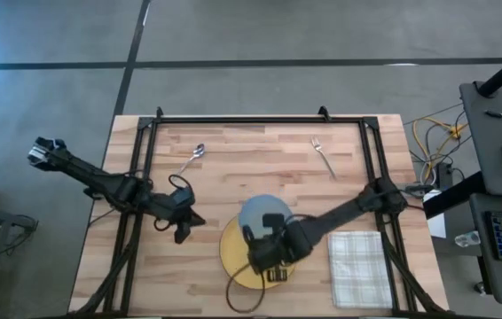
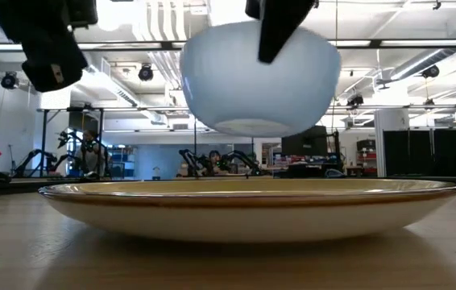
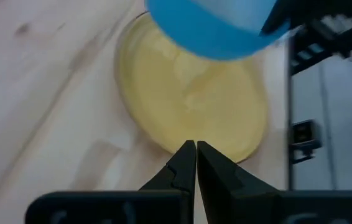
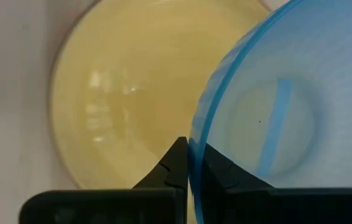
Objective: Set table place
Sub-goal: Put the blue bowl on top of the yellow plate
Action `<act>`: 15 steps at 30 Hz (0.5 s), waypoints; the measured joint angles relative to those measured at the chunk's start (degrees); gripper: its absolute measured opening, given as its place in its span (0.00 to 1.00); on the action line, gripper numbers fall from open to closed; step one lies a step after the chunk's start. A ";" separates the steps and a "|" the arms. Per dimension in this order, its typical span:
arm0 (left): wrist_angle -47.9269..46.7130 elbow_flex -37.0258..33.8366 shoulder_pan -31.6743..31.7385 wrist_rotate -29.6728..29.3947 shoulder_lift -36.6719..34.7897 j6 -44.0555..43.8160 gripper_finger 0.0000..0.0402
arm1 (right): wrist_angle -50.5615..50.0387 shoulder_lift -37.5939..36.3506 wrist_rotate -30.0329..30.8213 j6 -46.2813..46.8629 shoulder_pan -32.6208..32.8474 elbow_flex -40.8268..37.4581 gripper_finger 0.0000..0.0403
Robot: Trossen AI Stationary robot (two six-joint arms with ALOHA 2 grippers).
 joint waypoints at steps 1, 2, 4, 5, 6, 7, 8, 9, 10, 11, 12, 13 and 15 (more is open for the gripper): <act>0.99 0.00 -0.45 -0.04 0.25 -0.61 0.00 | 0.68 0.00 0.00 0.55 0.67 -0.34 0.02; 1.38 0.00 -0.89 -0.05 0.57 -0.72 0.00 | 1.34 0.00 0.00 1.03 1.32 -0.63 0.02; 1.42 0.00 -1.97 -0.05 1.31 -1.38 0.00 | 3.34 0.00 -0.02 2.02 2.31 -1.60 0.02; 1.42 0.00 -2.59 -0.06 1.56 -2.41 0.00 | 4.86 0.00 -0.18 2.39 2.74 -2.22 0.02; 1.41 0.00 -3.22 -0.11 1.74 -3.35 0.00 | 6.39 0.00 -0.81 2.82 3.04 -2.81 0.02; 1.57 0.00 -3.90 -0.10 2.05 -3.99 0.00 | 7.71 0.00 -1.50 3.41 3.30 -3.42 0.02; 1.72 0.08 -4.64 -0.07 2.46 -5.00 0.00 | 8.79 0.17 -1.98 3.99 3.54 -3.96 0.02; 1.73 0.17 -5.37 -0.09 2.88 -5.23 0.00 | 9.63 0.50 -2.32 4.34 3.68 -4.25 0.02; 1.71 0.30 -6.17 -0.10 3.27 -5.44 0.00 | 10.14 0.88 -2.61 4.53 3.82 -4.32 0.02; 1.83 0.51 -6.95 -0.16 3.69 -5.84 0.00 | 10.28 1.28 -2.65 4.58 3.96 -4.34 0.02; 2.05 0.73 -7.64 -0.39 4.12 -6.53 0.00 | 10.22 1.86 -2.83 4.58 4.00 -4.34 0.02; 2.25 0.86 -8.23 -0.57 4.53 -6.76 0.00 | 10.16 2.31 -3.27 4.61 4.01 -4.21 0.02; 2.24 0.87 -9.32 -0.64 5.46 -7.61 0.00 | 11.17 3.00 -4.43 3.67 4.00 -4.01 0.02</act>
